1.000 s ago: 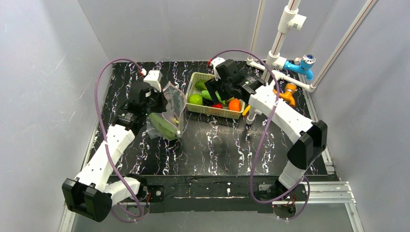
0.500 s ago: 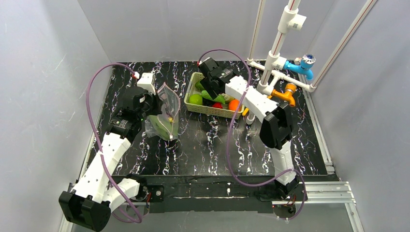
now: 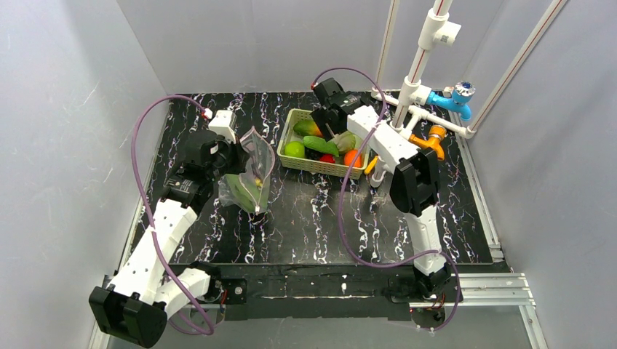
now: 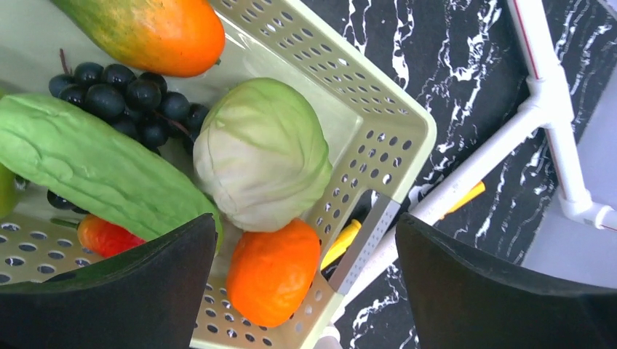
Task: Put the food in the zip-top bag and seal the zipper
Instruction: Pick up the fake vegetable from the bin.
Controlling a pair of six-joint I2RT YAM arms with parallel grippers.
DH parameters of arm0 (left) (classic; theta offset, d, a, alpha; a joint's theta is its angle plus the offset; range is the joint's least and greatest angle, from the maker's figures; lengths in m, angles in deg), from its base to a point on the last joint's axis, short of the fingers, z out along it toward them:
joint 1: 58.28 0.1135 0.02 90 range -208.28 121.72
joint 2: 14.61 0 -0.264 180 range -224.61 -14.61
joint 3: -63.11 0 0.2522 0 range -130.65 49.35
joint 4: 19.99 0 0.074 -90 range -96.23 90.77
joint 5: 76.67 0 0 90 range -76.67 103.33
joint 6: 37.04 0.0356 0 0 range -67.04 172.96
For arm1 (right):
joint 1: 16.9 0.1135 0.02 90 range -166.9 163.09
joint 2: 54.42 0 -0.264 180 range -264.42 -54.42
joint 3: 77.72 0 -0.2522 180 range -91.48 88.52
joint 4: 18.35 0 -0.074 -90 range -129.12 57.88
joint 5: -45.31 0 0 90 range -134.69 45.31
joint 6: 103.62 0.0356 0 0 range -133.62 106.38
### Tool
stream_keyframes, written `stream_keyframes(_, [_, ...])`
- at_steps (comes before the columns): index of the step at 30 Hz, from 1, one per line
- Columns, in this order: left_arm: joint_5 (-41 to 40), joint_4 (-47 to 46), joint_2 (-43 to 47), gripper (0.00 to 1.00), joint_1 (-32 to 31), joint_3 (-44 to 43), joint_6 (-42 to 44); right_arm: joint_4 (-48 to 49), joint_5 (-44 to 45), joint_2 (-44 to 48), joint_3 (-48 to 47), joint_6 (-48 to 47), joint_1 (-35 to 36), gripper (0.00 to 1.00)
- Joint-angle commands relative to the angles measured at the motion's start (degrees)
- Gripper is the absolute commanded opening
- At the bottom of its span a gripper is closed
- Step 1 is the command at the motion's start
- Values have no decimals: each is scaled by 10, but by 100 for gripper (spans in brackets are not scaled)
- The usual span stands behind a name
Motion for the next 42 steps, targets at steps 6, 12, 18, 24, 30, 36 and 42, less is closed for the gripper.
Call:
stream_keyframes(6, [37, -18, -7, 0, 2, -5, -17, -8, -74, -50, -62, -7, -13, 98])
stream_keyframes(12, [40, -18, -11, 0, 3, -5, -18, -8, -58, -75, -58, -6, -13, 98])
stream_keyframes(18, [45, -18, -13, 0, 3, -6, -20, -29, -74, -102, -81, 14, -14, 98])
stream_keyframes(24, [39, -15, -11, 0, 2, -8, -19, -32, -88, -107, -69, 54, -15, 98])
stream_keyframes(30, [39, -14, -9, 0, 3, -8, -19, -36, -113, -101, -63, 67, -17, 81])
stream_keyframes(36, [36, -14, -10, 0, 2, -7, -18, -29, -105, -108, -51, 76, -18, 81])
stream_keyframes(42, [35, -14, -8, 0, 2, -7, -17, -24, -118, -127, -44, 83, -19, 80])
